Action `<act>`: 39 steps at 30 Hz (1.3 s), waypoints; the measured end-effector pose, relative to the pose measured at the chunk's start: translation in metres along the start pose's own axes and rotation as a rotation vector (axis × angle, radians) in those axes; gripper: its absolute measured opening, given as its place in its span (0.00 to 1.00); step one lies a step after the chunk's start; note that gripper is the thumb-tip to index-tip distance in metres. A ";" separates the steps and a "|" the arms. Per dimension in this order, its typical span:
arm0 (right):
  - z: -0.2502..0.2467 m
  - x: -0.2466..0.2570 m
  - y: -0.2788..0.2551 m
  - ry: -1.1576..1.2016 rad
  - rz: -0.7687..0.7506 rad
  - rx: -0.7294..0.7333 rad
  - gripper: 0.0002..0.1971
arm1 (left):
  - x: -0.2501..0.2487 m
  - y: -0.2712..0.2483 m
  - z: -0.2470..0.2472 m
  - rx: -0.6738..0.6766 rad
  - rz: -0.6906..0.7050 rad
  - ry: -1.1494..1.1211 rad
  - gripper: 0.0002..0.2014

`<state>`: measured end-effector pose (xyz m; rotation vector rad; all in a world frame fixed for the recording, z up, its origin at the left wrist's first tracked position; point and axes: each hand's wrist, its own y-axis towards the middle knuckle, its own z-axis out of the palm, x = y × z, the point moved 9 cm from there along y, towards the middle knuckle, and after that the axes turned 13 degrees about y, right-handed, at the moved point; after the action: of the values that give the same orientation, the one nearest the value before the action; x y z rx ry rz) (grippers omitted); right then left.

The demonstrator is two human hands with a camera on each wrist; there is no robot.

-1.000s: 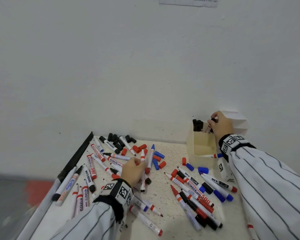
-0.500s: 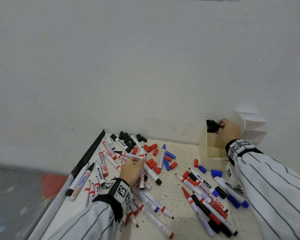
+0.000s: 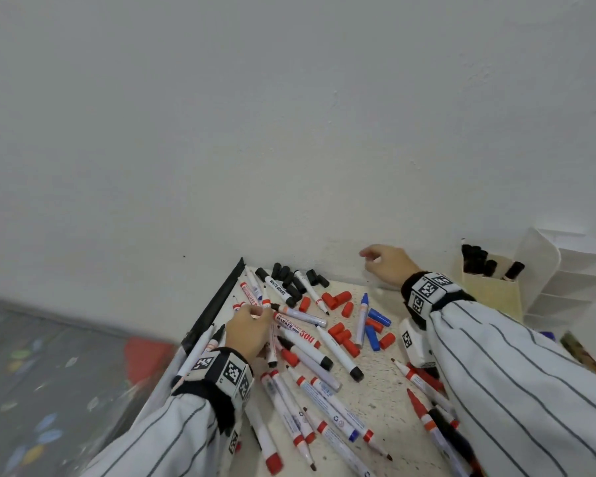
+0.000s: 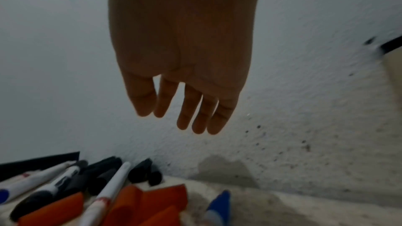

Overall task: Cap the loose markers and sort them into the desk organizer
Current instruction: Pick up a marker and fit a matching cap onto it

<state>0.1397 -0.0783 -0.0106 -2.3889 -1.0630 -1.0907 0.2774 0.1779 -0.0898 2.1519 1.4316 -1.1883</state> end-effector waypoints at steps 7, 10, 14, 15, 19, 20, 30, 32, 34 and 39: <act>0.101 -0.004 0.025 -0.188 0.120 0.365 0.24 | 0.010 0.023 -0.008 0.028 -0.002 0.012 0.12; 0.114 -0.009 0.027 -0.223 0.160 0.401 0.24 | 0.014 0.031 -0.004 0.049 -0.014 -0.020 0.11; 0.114 -0.017 0.032 -0.300 0.174 0.371 0.22 | 0.014 0.036 0.000 0.055 0.002 -0.041 0.10; 0.113 -0.017 0.033 -0.309 0.167 0.347 0.22 | 0.015 0.037 0.002 0.065 0.000 -0.041 0.10; 0.104 -0.022 0.034 -0.201 0.151 0.237 0.17 | 0.010 0.031 0.010 0.093 0.015 -0.032 0.07; 0.100 -0.022 0.033 -0.162 0.126 0.191 0.14 | 0.008 0.029 0.012 0.094 0.031 -0.027 0.07; 0.056 0.035 0.001 0.019 -0.203 0.073 0.14 | -0.015 0.001 0.027 0.211 0.172 -0.093 0.06; 0.057 0.051 -0.013 0.044 -0.254 0.153 0.14 | -0.019 -0.005 0.028 0.228 0.213 -0.072 0.07; 0.060 0.062 -0.026 0.066 -0.291 0.217 0.14 | -0.022 -0.010 0.027 0.221 0.242 -0.062 0.07; 0.072 0.069 -0.048 0.036 -0.304 0.324 0.12 | -0.031 -0.024 0.028 0.242 0.301 -0.039 0.06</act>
<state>0.1720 0.0270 -0.0079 -1.9920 -1.4991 -0.9603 0.2382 0.1522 -0.0785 2.3820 0.9432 -1.3329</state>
